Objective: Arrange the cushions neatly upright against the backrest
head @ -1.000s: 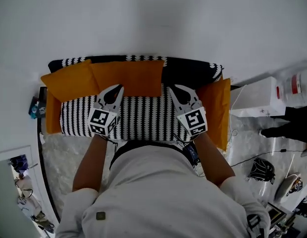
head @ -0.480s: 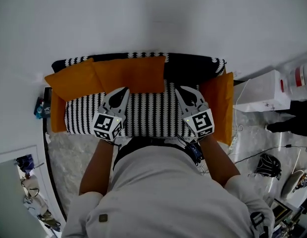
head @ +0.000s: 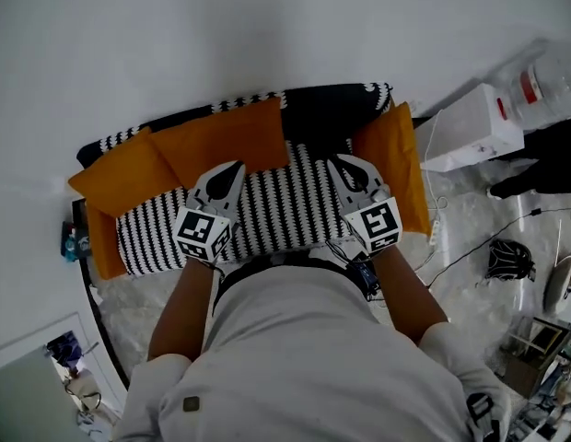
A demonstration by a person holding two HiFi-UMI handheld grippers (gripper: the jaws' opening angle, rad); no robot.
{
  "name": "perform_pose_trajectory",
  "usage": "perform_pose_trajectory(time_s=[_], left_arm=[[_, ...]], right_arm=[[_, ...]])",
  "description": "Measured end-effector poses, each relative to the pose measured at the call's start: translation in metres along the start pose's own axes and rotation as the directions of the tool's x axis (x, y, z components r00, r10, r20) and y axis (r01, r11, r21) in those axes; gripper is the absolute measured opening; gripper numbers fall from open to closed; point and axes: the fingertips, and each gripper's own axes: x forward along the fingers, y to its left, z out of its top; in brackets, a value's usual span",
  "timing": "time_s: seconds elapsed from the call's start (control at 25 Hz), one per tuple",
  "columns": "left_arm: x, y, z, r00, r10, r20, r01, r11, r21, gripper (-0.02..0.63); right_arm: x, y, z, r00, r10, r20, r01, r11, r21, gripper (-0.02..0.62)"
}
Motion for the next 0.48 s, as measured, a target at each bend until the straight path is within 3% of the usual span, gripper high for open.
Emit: perform_pose_trajectory(time_s=[0.2, 0.48], left_arm=[[0.002, -0.022, 0.01, 0.991, -0.135, -0.009, 0.136, 0.989, 0.057, 0.009], [0.0, -0.055, 0.015, 0.951, -0.31, -0.011, 0.31, 0.947, 0.079, 0.009]], right_arm=[[-0.035, 0.007, 0.001, 0.991, -0.131, -0.016, 0.131, 0.991, 0.03, 0.028], [-0.092, 0.024, -0.01, 0.952, -0.301, -0.05, 0.304, 0.95, 0.066, 0.028]])
